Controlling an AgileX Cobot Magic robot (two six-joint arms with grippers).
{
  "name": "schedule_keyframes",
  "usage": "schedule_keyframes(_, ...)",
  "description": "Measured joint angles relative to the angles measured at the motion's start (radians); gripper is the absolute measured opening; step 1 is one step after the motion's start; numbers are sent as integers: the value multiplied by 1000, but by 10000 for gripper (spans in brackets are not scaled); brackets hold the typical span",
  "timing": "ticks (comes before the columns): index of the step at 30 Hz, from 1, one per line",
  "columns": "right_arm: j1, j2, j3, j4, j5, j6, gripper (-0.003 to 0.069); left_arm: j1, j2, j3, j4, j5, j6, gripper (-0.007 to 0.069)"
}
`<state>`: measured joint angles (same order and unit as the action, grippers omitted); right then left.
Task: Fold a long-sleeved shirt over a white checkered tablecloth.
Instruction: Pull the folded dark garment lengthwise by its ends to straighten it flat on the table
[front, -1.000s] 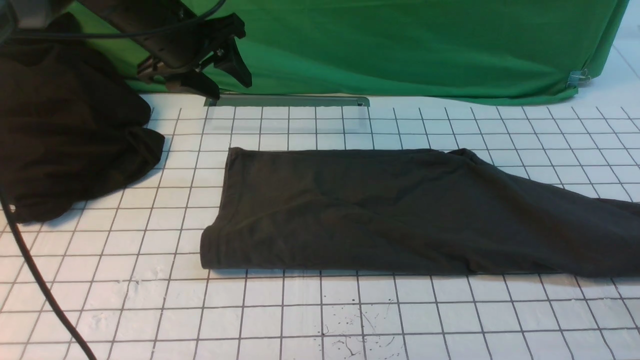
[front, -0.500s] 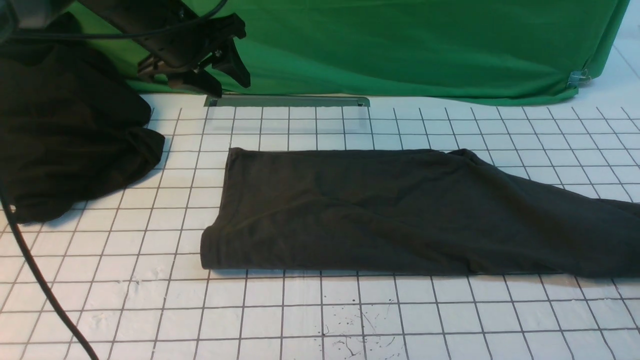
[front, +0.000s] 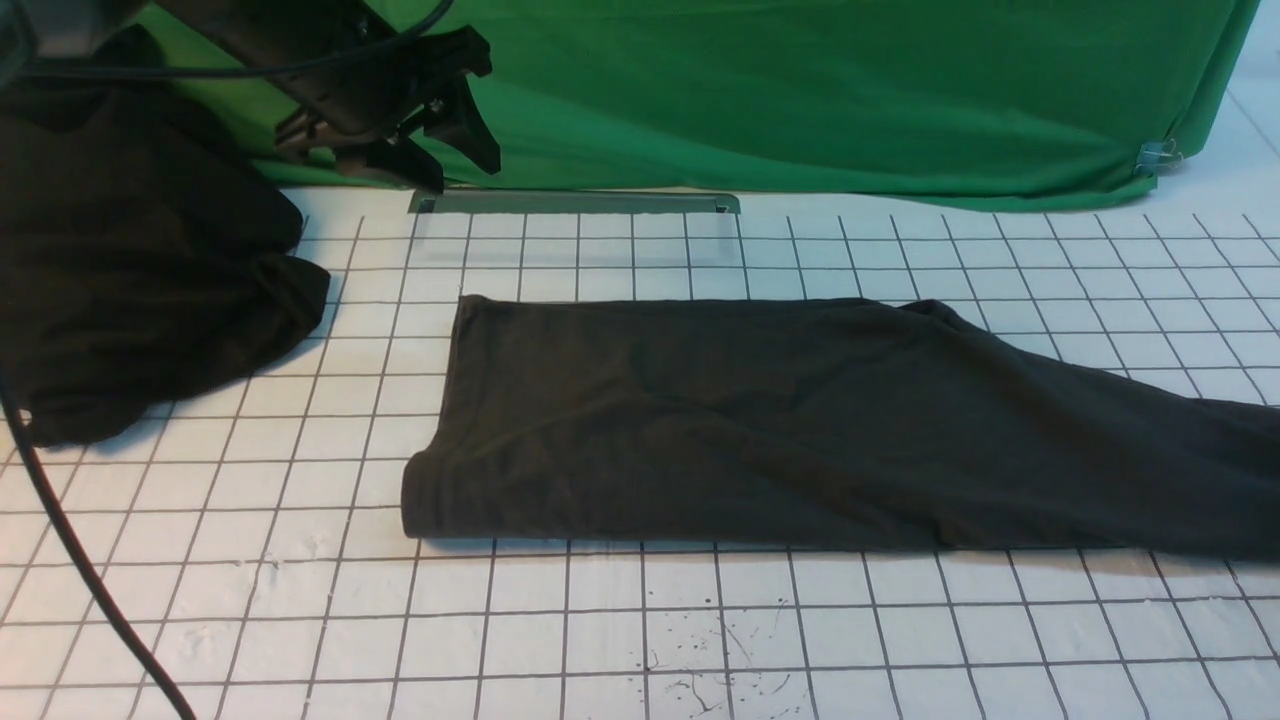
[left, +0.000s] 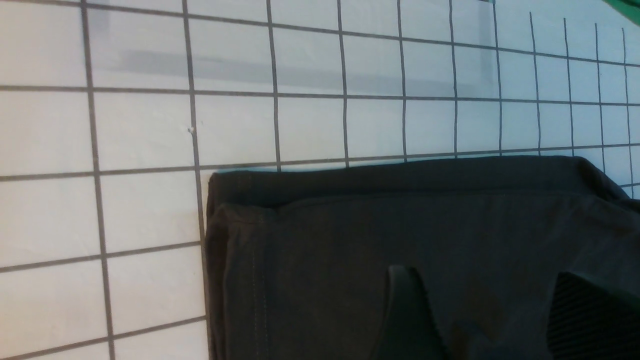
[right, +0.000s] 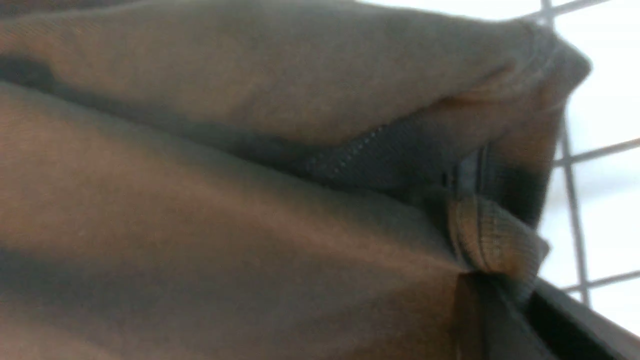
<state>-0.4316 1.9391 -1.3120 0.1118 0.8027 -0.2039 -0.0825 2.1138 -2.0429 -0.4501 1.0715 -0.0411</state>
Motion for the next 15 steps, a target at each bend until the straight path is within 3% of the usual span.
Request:
schedule_keyframes(10,0,-124,-55,0,-15,0,25,0,0,0,0,0,0,367)
schedule_keyframes(15,0,-86,-56,-3,-108,0,111,0,0,0,0,0,0,367)
